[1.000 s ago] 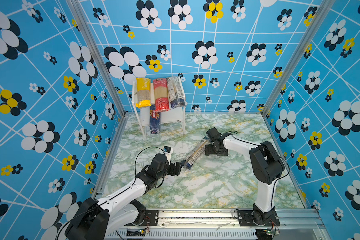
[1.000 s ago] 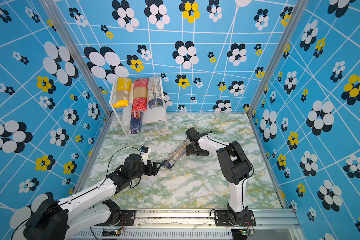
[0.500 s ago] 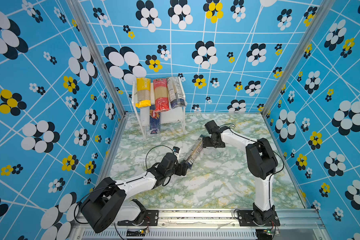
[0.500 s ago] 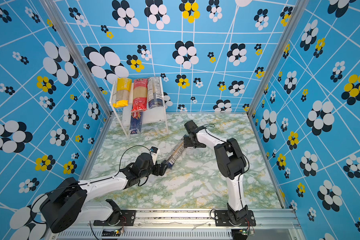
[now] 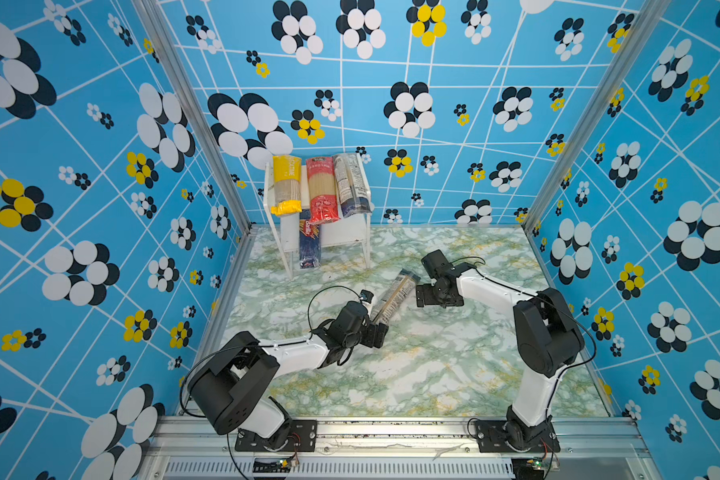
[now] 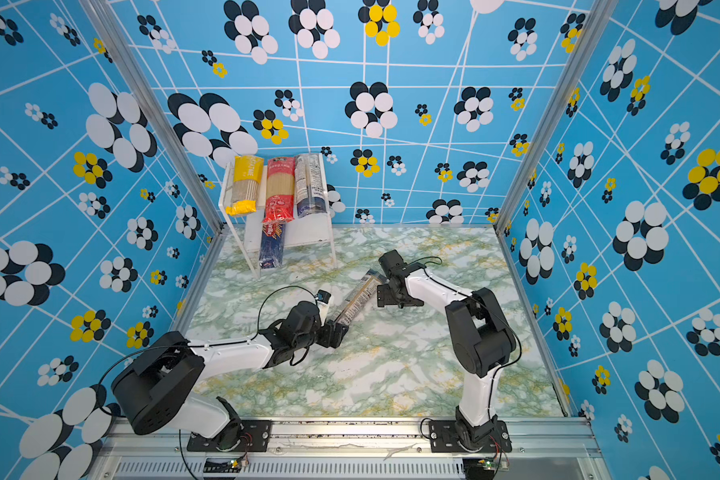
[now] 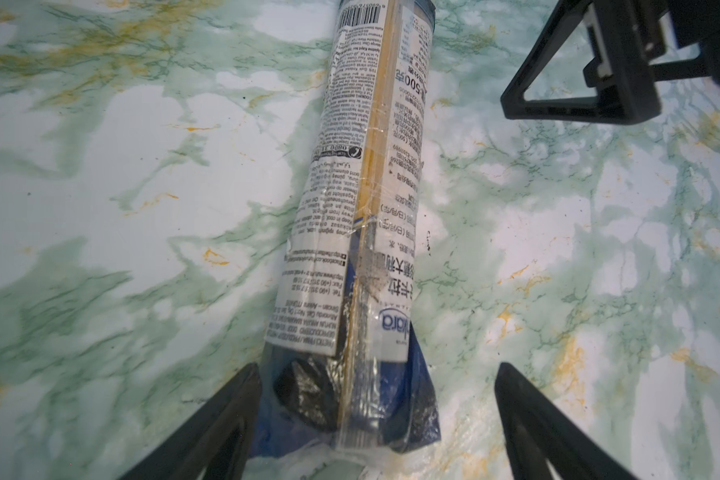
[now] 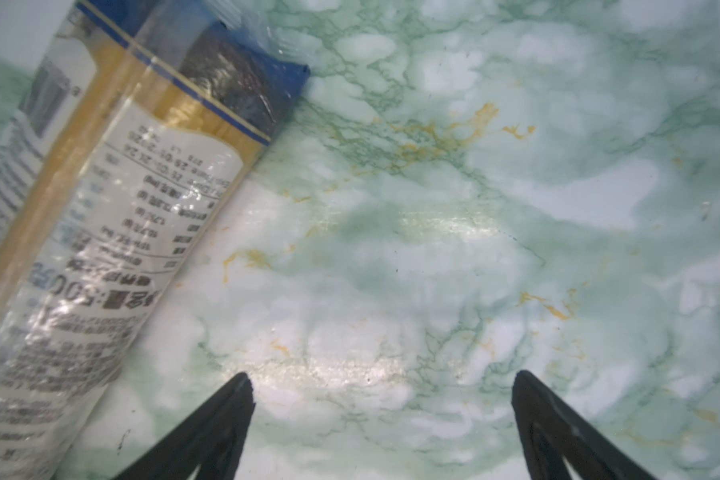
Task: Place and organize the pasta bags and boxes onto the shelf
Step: 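Lower the left gripper onto the bag's end nearest the robot and close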
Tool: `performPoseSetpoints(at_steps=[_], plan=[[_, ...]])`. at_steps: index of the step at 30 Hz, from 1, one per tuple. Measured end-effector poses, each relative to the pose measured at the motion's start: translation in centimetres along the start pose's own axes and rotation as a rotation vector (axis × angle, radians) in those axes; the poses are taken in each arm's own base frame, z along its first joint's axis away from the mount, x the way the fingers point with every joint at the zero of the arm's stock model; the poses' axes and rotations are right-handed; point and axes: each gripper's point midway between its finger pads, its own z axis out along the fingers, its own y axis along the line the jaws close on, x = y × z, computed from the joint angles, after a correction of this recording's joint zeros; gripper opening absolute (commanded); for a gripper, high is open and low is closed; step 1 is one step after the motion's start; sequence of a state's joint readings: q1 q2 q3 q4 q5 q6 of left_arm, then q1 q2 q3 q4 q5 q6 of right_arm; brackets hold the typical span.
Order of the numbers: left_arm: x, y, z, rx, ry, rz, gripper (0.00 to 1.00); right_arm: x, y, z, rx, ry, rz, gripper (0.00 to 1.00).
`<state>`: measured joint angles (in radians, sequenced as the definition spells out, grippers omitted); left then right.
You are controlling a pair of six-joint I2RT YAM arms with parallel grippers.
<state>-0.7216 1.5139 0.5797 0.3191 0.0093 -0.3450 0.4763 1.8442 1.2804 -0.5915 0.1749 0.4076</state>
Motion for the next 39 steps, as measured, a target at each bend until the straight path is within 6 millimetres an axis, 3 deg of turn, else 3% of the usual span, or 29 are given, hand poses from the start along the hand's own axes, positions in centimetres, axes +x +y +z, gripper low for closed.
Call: performPoseSetpoints(at_steps=[10,15,25,39], plan=[[0.3,0.3,2.3,-0.029,0.051,0.035,0.90,-0.1,-1.5,-2.8,0.006,-0.062,0.023,0.99],[-0.4,0.2,2.4,-0.037,0.050,0.047,0.90,0.4,-2.1,-2.9,0.015,-0.060,0.032,0.99],[0.4,0.9,2.3,-0.069,0.082,0.062,0.91,1.8,-2.7,-2.8,0.024,-0.045,0.048,0.99],[0.0,1.4,2.2,-0.083,0.087,0.069,0.95,1.9,-2.8,-2.8,0.020,-0.053,0.054,0.99]])
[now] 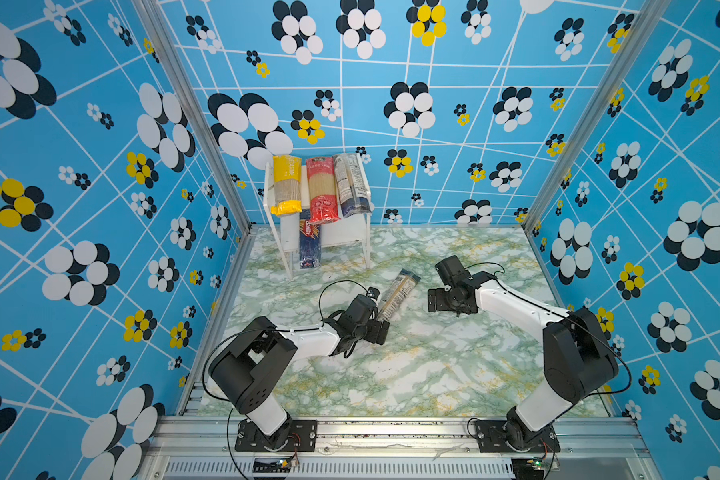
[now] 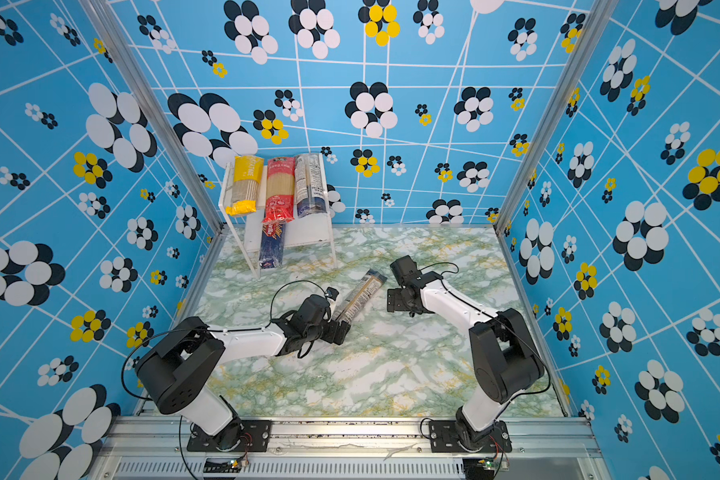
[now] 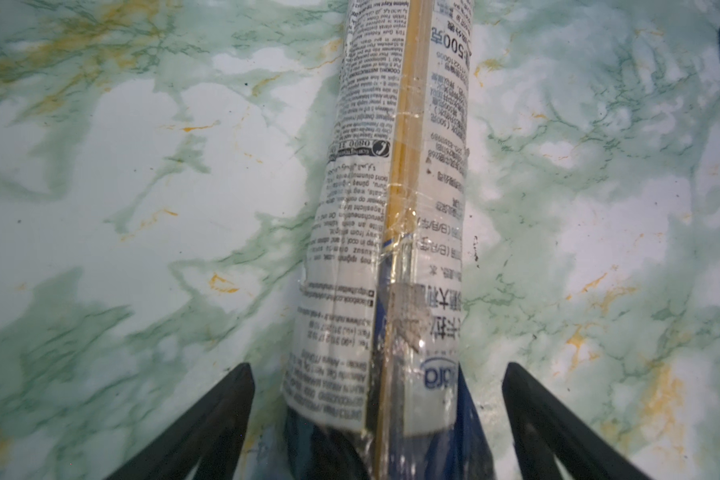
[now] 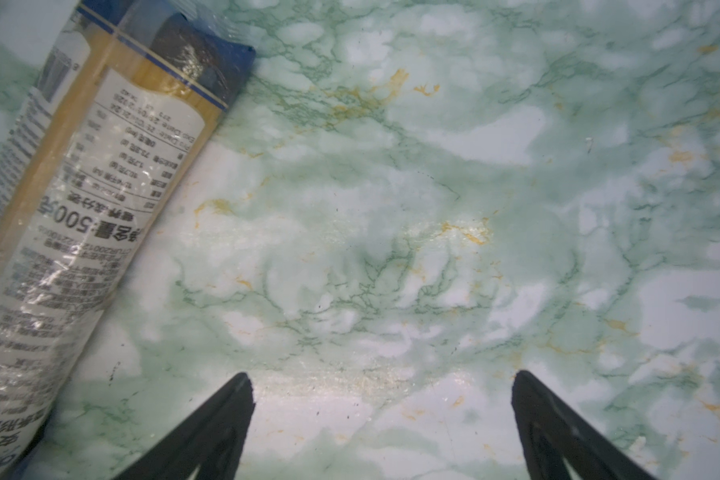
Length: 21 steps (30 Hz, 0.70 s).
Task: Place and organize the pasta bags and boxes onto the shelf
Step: 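Lower the left gripper onto the bag's end nearest the robot and close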
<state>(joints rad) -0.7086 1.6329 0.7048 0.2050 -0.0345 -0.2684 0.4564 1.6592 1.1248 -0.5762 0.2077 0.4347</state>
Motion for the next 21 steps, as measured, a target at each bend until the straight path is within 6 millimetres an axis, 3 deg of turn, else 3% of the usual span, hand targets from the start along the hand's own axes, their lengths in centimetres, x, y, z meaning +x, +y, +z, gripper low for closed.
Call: performPoseSetpoints(at_steps=[21], plan=[[0.19,0.17,0.13,0.004,0.009,-0.005,0.93,-0.09,0.11,0.19,-0.004,-0.003,0.001,0.99]])
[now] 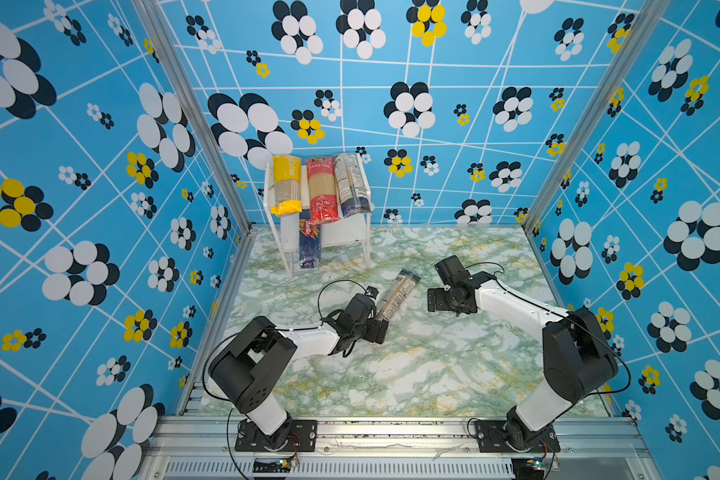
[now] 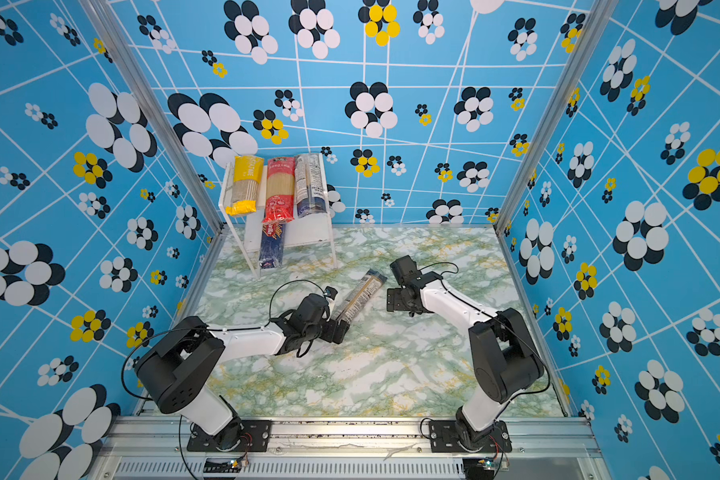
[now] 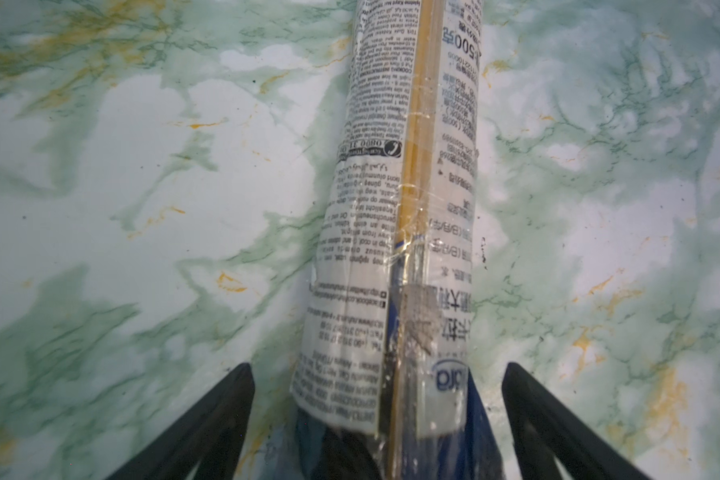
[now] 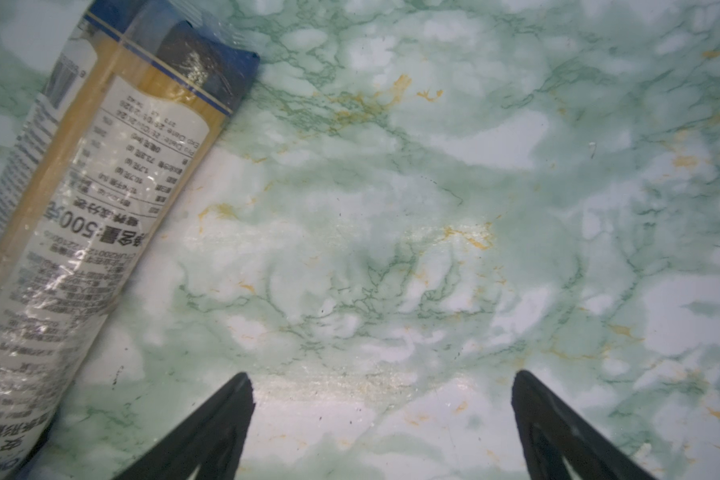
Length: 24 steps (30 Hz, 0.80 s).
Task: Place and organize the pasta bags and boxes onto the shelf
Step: 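Lift the clear spaghetti bag upright with the left gripper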
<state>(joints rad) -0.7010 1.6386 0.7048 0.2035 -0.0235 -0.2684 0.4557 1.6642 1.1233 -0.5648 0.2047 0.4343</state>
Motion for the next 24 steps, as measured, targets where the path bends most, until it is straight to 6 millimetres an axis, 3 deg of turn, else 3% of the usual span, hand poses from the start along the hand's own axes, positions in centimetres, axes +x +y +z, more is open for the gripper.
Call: performPoseSetpoints(at_steps=[9,13,19,24], plan=[[0.9,-0.1,0.9,-0.063,0.004,0.044,0.91,0.2,-0.2,0.6,0.004,0.017,0.003,0.99],[0.7,0.0,1.2,-0.088,-0.014,0.050,0.85,0.2,-0.1,0.7,0.001,0.018,0.004,0.99],[0.5,0.2,1.5,-0.117,-0.035,0.050,0.70,0.1,0.0,0.8,-0.005,0.013,0.005,0.99],[0.5,0.0,1.6,-0.132,-0.048,0.045,0.42,-0.1,0.1,0.8,-0.011,0.007,0.008,0.99]])
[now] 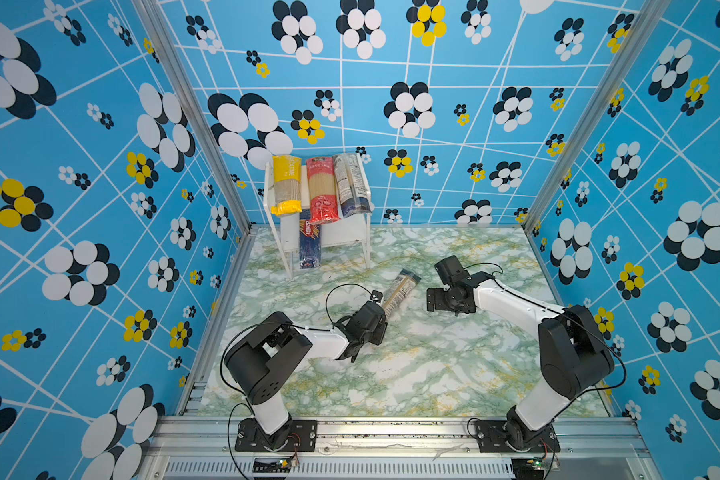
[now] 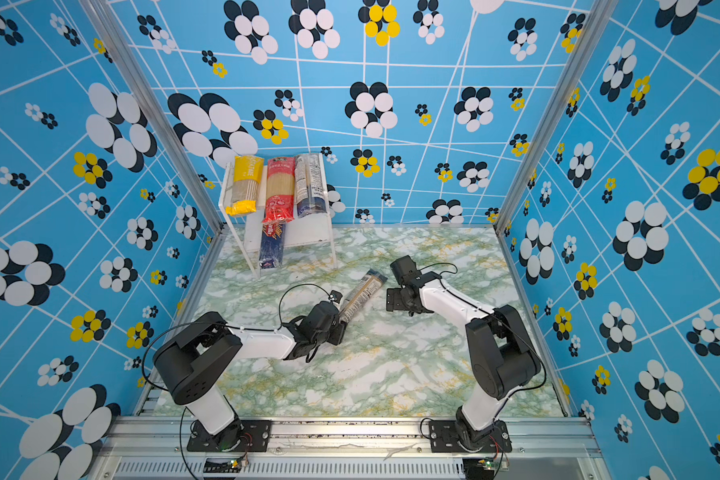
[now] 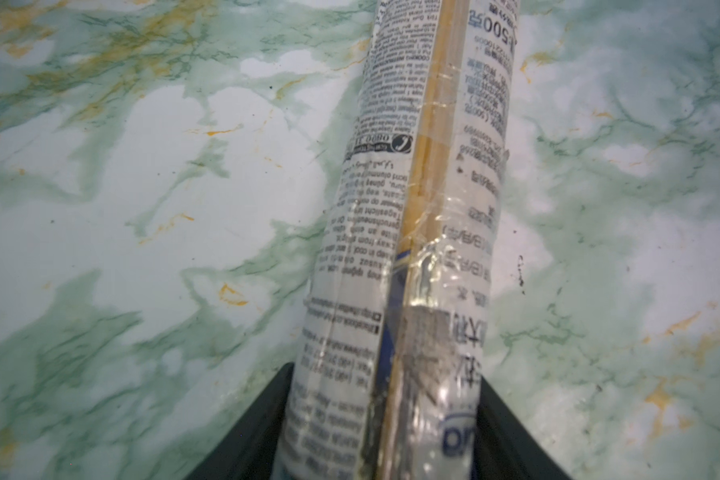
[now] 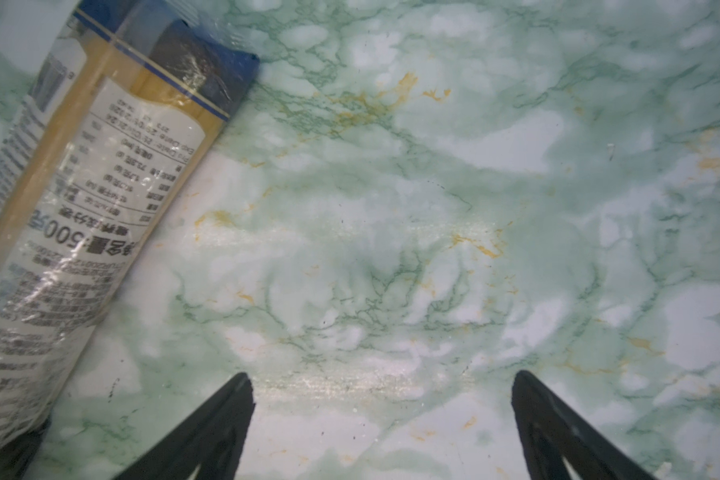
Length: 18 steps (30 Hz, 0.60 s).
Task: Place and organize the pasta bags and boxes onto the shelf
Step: 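Lift the clear spaghetti bag upright with the left gripper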
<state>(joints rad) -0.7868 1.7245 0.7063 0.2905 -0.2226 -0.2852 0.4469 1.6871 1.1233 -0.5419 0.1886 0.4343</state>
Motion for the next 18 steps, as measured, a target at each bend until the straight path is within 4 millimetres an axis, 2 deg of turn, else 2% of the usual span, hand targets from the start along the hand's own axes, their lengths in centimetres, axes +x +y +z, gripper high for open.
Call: performPoseSetpoints(at_steps=[4,10,18], plan=[[-0.85,-0.35,-0.13,0.001,-0.038,-0.020,0.28,-0.01,-0.02,0.02,-0.003,0.001,0.003,0.99],[-0.93,-0.45,-0.16,0.003,-0.048,-0.041,0.01,0.03,0.02,0.03,-0.006,0.003,0.002,0.99],[-0.32,-0.73,-0.91,0.048,-0.061,-0.109,0.00,0.04,-0.02,0.03,-0.005,0.004,0.003,0.99]])
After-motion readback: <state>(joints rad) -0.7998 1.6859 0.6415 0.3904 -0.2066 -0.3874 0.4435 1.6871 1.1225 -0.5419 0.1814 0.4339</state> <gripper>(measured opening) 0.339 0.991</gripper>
